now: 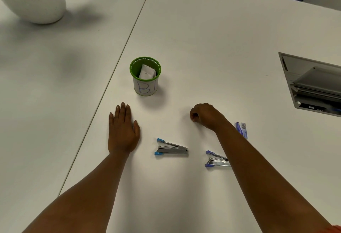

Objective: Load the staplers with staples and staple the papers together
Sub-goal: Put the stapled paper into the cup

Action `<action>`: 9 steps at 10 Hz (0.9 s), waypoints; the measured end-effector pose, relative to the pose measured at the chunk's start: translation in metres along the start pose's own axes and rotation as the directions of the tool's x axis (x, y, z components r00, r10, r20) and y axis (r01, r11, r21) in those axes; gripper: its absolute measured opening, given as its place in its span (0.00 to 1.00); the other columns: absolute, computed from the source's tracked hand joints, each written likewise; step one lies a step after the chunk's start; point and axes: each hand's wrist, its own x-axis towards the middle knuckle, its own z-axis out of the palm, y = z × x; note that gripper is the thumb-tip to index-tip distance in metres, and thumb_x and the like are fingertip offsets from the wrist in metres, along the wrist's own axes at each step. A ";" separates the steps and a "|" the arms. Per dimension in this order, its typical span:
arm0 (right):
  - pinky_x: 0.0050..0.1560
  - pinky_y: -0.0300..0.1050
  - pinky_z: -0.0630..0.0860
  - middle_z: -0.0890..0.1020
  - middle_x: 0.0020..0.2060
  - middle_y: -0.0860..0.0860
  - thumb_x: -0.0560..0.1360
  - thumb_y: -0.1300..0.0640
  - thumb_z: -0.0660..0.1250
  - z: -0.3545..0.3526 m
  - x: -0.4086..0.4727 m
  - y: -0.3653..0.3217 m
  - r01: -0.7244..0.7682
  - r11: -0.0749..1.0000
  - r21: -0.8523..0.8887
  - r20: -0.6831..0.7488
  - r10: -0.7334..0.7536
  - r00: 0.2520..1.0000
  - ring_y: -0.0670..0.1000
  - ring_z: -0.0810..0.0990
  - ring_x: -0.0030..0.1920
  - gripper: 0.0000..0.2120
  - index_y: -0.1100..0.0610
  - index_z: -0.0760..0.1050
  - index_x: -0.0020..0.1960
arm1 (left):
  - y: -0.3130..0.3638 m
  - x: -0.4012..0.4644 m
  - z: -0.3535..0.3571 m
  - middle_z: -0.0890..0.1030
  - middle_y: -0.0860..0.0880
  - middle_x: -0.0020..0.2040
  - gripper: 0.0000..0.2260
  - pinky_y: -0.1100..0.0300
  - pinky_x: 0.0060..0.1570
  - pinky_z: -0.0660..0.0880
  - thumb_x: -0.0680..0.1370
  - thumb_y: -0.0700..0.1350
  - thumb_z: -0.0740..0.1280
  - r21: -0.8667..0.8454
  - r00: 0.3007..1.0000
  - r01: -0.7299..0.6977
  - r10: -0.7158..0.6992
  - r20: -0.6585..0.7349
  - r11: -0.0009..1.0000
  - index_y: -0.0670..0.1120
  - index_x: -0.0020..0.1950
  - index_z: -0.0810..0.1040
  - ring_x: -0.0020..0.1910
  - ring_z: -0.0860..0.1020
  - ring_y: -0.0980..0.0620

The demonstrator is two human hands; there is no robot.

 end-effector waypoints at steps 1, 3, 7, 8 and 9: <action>0.43 0.43 0.68 0.80 0.46 0.56 0.69 0.70 0.60 -0.001 0.001 -0.002 0.016 0.999 -0.045 0.031 -0.015 0.999 0.54 0.76 0.43 0.09 0.62 0.78 0.43 | 0.000 0.000 0.000 0.57 0.40 0.76 0.34 0.49 0.74 0.48 0.73 0.53 0.40 0.002 1.000 0.003 -0.003 -0.002 1.000 0.37 0.74 0.57 0.76 0.55 0.44; 0.44 0.45 0.67 0.78 0.50 0.58 0.75 0.66 0.57 0.000 -0.003 -0.007 0.030 0.991 -0.130 0.078 -0.020 0.997 0.54 0.73 0.43 0.07 0.61 0.74 0.45 | -0.001 0.000 0.001 0.57 0.40 0.76 0.34 0.49 0.74 0.48 0.73 0.53 0.40 0.004 1.000 0.000 0.000 -0.002 1.000 0.37 0.74 0.57 0.76 0.55 0.43; 0.41 0.41 0.62 0.71 0.41 0.53 0.73 0.64 0.58 -0.001 -0.002 -0.010 -0.082 0.992 0.094 0.015 0.081 0.997 0.52 0.69 0.40 0.04 0.58 0.68 0.41 | 0.000 0.000 0.001 0.57 0.40 0.76 0.33 0.49 0.74 0.48 0.73 0.54 0.40 0.013 1.000 -0.001 0.001 -0.004 1.000 0.38 0.74 0.56 0.76 0.55 0.44; 0.40 0.41 0.65 0.75 0.37 0.54 0.70 0.65 0.60 -0.015 0.007 -0.026 -0.044 0.960 0.277 -0.121 0.080 0.989 0.52 0.71 0.39 0.05 0.58 0.70 0.37 | 0.000 0.001 0.001 0.56 0.41 0.76 0.33 0.49 0.74 0.47 0.73 0.54 0.39 0.028 1.000 -0.002 0.002 0.008 1.000 0.39 0.75 0.55 0.76 0.53 0.45; 0.41 0.43 0.68 0.77 0.36 0.56 0.70 0.66 0.62 -0.035 0.024 -0.057 0.055 0.909 0.413 -0.266 0.063 0.962 0.51 0.73 0.37 0.03 0.62 0.74 0.38 | -0.001 0.001 0.002 0.56 0.41 0.76 0.33 0.49 0.74 0.48 0.74 0.54 0.39 0.033 1.000 0.000 0.000 0.009 0.999 0.39 0.75 0.55 0.76 0.54 0.45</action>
